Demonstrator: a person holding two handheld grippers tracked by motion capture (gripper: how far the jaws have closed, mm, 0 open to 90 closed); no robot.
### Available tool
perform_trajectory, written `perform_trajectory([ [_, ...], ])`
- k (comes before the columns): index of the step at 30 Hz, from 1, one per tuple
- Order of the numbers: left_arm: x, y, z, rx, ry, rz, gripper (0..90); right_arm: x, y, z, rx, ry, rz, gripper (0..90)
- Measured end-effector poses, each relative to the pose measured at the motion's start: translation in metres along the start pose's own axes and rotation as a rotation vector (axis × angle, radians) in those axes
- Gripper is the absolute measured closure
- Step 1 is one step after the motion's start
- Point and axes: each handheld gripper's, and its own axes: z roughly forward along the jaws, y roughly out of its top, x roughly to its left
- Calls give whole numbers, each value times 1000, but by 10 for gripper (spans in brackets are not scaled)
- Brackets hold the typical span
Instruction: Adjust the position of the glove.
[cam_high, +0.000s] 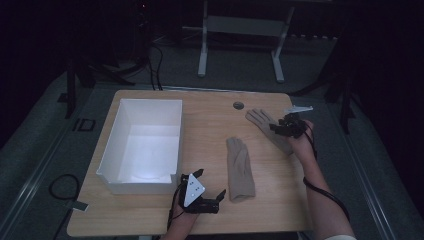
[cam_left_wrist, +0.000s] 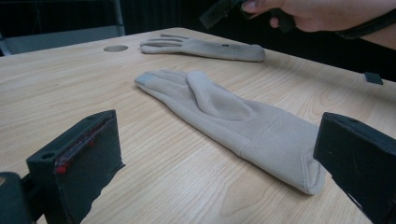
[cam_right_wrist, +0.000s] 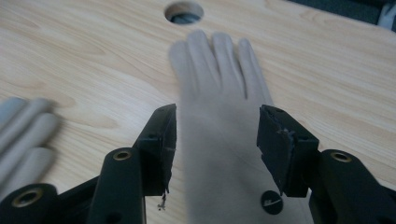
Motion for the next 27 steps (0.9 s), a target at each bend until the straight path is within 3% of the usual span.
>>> perform_trajectory([
  [6,0,0,0,3,3,-1,11,-11,-6,20,65,12,2,522],
  [13,1,0,0,4,2,-5,11,-19,-12,36,86,0,32,554],
  [14,1,0,0,5,0,-4,11,-19,-19,42,79,19,43,564],
  [17,1,0,0,5,0,-4,11,-21,-23,42,53,27,68,591],
  [18,0,0,0,4,0,-3,11,-19,-24,41,54,14,29,637],
  [19,0,0,0,4,0,-2,11,-19,-24,41,54,14,29,637],
  [21,0,0,0,5,0,0,11,-16,-22,40,63,1,20,767],
  [23,0,0,0,6,0,2,11,-15,-22,40,65,-2,22,789],
  [27,0,0,0,5,1,0,11,-9,-20,35,51,-14,99,829],
])
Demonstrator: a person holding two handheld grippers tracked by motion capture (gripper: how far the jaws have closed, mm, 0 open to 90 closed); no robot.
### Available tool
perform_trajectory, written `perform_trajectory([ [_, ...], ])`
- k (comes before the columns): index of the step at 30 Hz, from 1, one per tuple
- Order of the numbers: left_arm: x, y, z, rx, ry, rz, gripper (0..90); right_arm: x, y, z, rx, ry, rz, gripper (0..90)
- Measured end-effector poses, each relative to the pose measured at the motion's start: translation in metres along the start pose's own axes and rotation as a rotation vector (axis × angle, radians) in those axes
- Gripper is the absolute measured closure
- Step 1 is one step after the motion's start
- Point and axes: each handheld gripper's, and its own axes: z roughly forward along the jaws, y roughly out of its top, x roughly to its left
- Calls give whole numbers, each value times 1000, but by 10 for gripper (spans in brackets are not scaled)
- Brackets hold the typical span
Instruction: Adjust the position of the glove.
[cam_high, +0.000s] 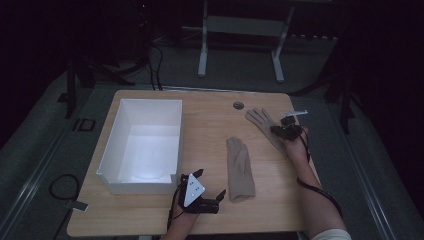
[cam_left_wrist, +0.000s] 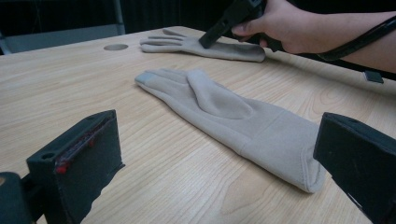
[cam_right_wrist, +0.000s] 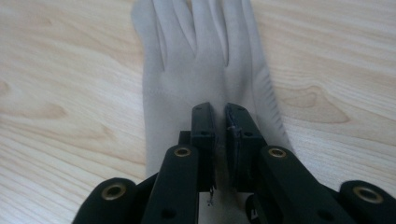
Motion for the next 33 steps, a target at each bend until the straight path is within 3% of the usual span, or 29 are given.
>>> perform_trajectory([
  [2,0,0,0,0,0,0,11,2,2,-8,-30,-4,44,832],
  [3,0,0,0,1,1,-1,11,2,2,-8,-30,-4,44,832],
  [4,0,0,0,1,2,-1,11,4,6,-19,-61,-2,98,832],
  [5,0,0,0,1,3,-2,12,6,8,-23,-66,-5,109,832],
  [9,0,0,0,1,11,1,11,14,11,-41,-98,-44,163,832],
  [10,-1,0,0,1,13,2,11,23,12,-55,-126,-61,194,832],
  [14,-1,0,0,2,18,10,11,38,11,-81,-171,-103,210,831],
  [20,-2,0,0,4,14,15,11,51,-1,-111,-182,-150,216,832],
  [26,-2,0,0,3,18,21,11,58,-23,-125,-188,-135,258,831],
  [33,-3,0,0,4,23,22,11,73,-63,-128,-127,-151,278,830],
])
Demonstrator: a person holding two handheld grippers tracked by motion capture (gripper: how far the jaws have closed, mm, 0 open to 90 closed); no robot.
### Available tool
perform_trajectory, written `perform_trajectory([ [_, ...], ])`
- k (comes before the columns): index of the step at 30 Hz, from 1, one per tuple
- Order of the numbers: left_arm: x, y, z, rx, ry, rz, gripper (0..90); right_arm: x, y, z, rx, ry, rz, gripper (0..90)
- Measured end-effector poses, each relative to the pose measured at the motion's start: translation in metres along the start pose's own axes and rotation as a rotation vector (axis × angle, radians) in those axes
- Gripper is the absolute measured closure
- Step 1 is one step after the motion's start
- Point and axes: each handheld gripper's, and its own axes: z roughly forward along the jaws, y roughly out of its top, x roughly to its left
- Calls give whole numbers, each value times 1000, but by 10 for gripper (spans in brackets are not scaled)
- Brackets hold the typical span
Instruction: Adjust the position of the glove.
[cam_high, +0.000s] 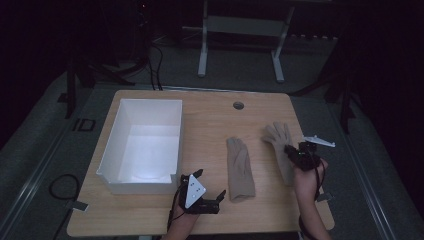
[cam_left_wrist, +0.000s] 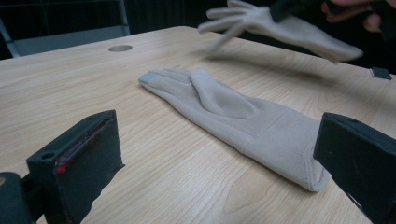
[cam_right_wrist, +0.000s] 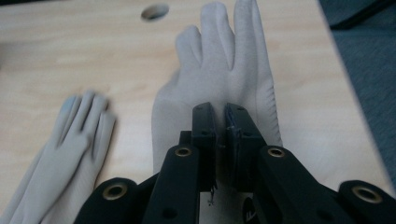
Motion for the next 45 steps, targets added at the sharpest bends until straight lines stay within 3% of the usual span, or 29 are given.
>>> perform_trajectory([
  [5,0,0,0,-1,-2,3,11,0,-19,1,16,-8,18,830],
  [10,0,0,0,1,-6,2,11,-3,-34,14,71,-10,35,819],
  [13,0,0,0,1,-10,-1,11,-3,-42,25,134,20,21,719],
  [16,0,0,0,2,-12,-2,11,-5,-45,28,137,29,11,696],
  [17,0,0,0,2,-12,-1,11,-4,-44,26,131,22,-23,642],
  [24,0,0,0,4,-13,0,11,-11,-32,14,72,51,-98,611],
  [25,0,0,0,4,-13,0,11,-14,-27,11,58,85,-140,603],
  [32,0,0,1,1,-16,-4,11,-24,-20,5,26,171,-195,565],
  [34,1,0,1,1,-17,-5,11,-27,-19,4,23,205,-262,544],
  [37,1,0,1,1,-16,-6,11,-30,-18,4,22,244,-291,540],
  [38,1,0,1,1,-16,-7,11,-33,-16,4,24,255,-333,541],
  [40,1,0,1,0,-18,-8,11,-35,-14,4,26,278,-354,540],
  [41,1,0,1,1,-17,-7,11,-37,-11,3,19,290,-397,538],
  [45,1,0,1,1,-17,-8,11,-41,-2,1,16,338,-456,542],
])
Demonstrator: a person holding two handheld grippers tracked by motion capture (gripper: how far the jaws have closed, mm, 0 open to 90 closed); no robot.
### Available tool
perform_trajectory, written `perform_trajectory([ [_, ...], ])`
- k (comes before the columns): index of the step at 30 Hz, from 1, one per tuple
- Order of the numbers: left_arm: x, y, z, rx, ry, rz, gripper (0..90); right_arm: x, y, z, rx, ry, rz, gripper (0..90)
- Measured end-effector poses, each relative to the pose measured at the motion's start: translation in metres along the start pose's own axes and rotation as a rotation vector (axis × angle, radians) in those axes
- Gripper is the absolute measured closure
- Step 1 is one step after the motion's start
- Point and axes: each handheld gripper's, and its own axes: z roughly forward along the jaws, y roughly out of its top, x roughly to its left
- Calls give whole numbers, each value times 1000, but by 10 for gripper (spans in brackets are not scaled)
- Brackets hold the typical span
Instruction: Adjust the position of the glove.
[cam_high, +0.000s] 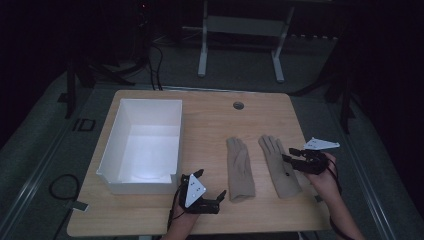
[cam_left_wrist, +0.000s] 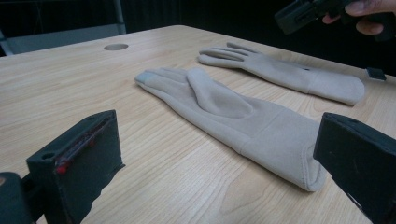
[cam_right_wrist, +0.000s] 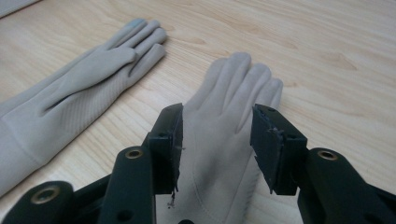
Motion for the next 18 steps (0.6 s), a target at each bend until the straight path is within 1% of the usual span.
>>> perform_trajectory([
  [1,0,0,0,0,0,0,11,0,0,0,0,0,0,542],
  [2,0,0,0,0,0,0,11,0,1,0,-3,4,-18,541],
  [3,0,0,0,0,0,0,11,0,2,-1,-10,11,-27,541],
  [4,0,0,0,0,0,0,11,-1,2,-1,-12,28,-28,541],
  [6,0,0,0,0,1,1,11,-2,2,3,-13,33,-42,528],
  [11,0,0,0,0,0,2,11,-1,-2,11,-20,42,-38,532],
  [13,0,0,0,0,0,3,11,0,-4,17,-11,53,-37,542],
  [15,0,0,0,-1,-2,3,11,1,-8,23,1,33,-43,554],
  [16,0,0,0,-3,-6,1,11,0,-10,25,-7,22,-46,554],
  [17,0,0,0,-5,-8,-1,11,-1,-13,29,-2,7,-29,568],
  [18,0,0,0,-5,-7,-1,11,-1,-13,29,-2,7,-29,568],
])
